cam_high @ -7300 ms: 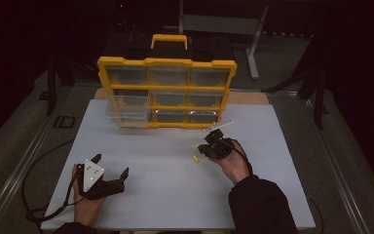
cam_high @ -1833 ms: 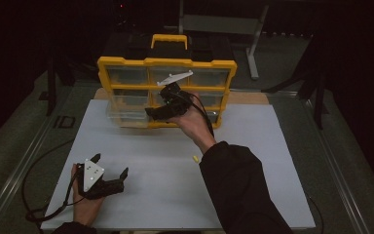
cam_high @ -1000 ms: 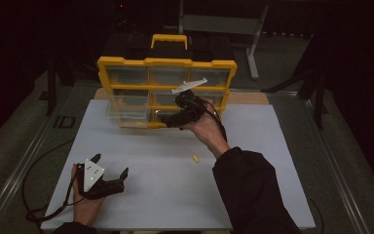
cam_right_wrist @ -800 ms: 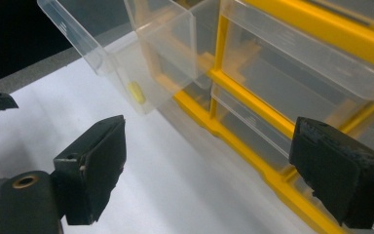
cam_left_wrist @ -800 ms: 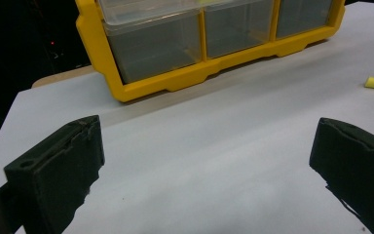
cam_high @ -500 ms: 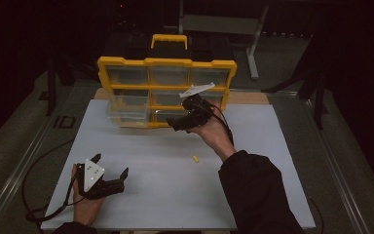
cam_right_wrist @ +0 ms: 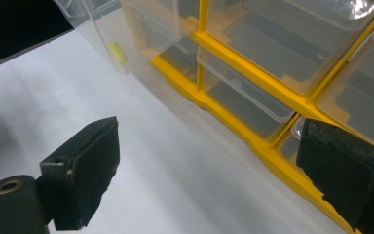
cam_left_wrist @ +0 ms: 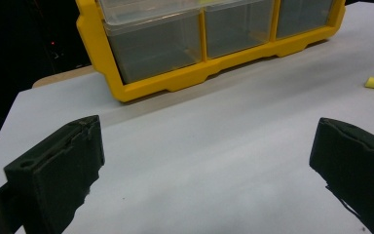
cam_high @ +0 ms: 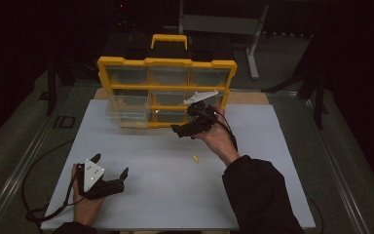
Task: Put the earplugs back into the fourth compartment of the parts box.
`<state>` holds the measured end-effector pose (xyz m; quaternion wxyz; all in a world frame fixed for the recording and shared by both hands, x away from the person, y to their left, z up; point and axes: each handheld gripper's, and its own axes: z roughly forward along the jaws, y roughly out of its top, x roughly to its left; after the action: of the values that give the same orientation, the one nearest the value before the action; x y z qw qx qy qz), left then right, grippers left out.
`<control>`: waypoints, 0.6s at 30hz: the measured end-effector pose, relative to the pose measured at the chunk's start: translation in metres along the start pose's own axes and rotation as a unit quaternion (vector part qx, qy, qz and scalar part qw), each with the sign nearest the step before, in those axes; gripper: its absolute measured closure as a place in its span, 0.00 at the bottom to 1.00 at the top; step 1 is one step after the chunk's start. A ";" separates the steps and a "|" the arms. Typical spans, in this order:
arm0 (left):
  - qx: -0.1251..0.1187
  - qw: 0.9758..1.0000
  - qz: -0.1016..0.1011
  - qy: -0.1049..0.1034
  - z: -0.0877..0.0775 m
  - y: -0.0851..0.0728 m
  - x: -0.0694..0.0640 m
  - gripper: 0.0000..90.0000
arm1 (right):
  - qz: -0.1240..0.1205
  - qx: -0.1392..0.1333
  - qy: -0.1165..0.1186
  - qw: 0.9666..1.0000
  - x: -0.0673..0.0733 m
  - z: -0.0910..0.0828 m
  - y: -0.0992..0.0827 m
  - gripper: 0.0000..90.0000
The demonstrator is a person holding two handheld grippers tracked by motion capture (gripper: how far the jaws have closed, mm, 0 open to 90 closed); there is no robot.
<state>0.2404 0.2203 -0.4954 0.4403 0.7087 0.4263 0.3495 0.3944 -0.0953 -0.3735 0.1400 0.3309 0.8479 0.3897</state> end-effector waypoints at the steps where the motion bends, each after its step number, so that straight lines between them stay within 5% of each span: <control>1: 0.000 1.000 0.000 0.000 0.000 0.000 0.000 0.00 | 0.003 0.001 -0.001 1.000 0.000 0.000 -0.001 0.09; 18: 0.000 1.000 0.000 0.000 0.000 0.000 0.000 0.00 | 0.001 0.019 -0.012 1.000 -0.002 0.002 -0.026 0.09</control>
<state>0.2402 0.2204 -0.4953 0.4405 0.7086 0.4263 0.3495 0.3850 -0.1079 -0.3946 0.1435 0.3386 0.8533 0.3696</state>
